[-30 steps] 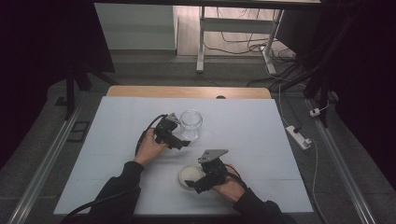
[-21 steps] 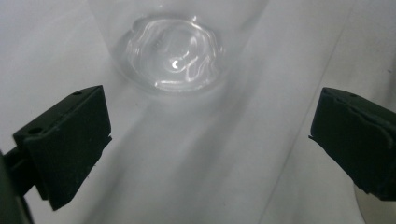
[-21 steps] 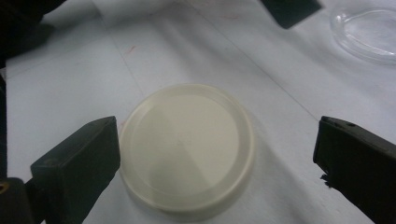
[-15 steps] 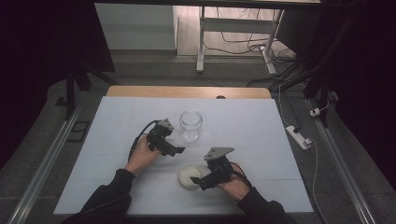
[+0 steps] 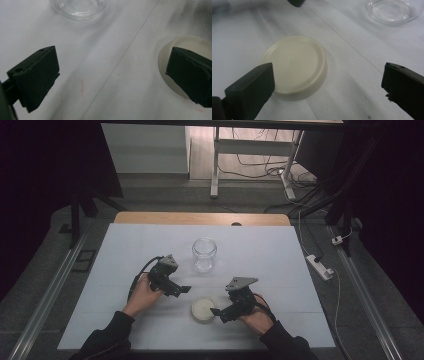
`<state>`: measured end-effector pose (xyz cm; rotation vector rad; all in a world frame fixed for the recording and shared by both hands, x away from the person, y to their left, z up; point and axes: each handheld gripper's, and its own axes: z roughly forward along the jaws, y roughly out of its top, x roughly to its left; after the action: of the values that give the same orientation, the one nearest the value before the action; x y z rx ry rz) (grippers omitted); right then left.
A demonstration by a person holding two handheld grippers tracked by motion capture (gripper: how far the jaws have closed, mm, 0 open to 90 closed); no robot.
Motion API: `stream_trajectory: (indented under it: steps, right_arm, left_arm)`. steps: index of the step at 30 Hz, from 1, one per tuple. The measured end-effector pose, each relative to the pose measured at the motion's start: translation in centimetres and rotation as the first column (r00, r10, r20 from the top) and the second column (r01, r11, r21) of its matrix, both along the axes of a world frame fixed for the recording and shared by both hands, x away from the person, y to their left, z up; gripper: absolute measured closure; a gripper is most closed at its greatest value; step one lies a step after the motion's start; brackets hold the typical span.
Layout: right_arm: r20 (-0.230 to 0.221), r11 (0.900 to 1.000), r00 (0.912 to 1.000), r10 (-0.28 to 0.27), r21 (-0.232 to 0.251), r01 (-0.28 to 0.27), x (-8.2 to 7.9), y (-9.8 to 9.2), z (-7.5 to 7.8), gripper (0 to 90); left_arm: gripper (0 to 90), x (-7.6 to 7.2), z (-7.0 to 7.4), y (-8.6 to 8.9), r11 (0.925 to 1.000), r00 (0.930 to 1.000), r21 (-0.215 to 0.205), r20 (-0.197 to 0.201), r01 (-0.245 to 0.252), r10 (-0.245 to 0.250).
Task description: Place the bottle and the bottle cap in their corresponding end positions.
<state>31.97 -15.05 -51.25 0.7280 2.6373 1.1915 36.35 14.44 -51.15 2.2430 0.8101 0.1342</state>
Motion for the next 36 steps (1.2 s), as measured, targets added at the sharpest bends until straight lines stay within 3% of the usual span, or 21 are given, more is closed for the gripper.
stream_trajectory:
  steps: [13,20,27,36]
  right_arm:
    - [-0.003,1.000,0.9999,-0.012,-0.008,0.012,-0.3,-1.1,0.2,0.0]
    - [0.005,0.999,0.9987,-0.050,-0.018,0.050,-0.7,-2.1,0.5,0.0]
    - [0.008,0.996,0.9962,-0.087,-0.002,0.087,-1.3,-3.5,0.9,0.0]
    - [0.023,0.992,0.9921,-0.123,0.009,0.123,-2.3,-5.4,1.3,0.0]
  left_arm:
    - [0.0,-3.9,0.4,2.0,0.9999,0.9999,0.011,0.011,-0.011,0.011]
    - [0.0,-5.9,0.4,3.1,0.9996,0.9997,0.014,0.010,-0.023,0.023]
    - [0.0,-7.9,0.6,5.3,0.9970,0.9971,-0.023,0.011,-0.075,0.075]
    - [0.0,-10.5,0.4,8.1,0.9872,0.9890,-0.061,0.004,-0.148,0.148]
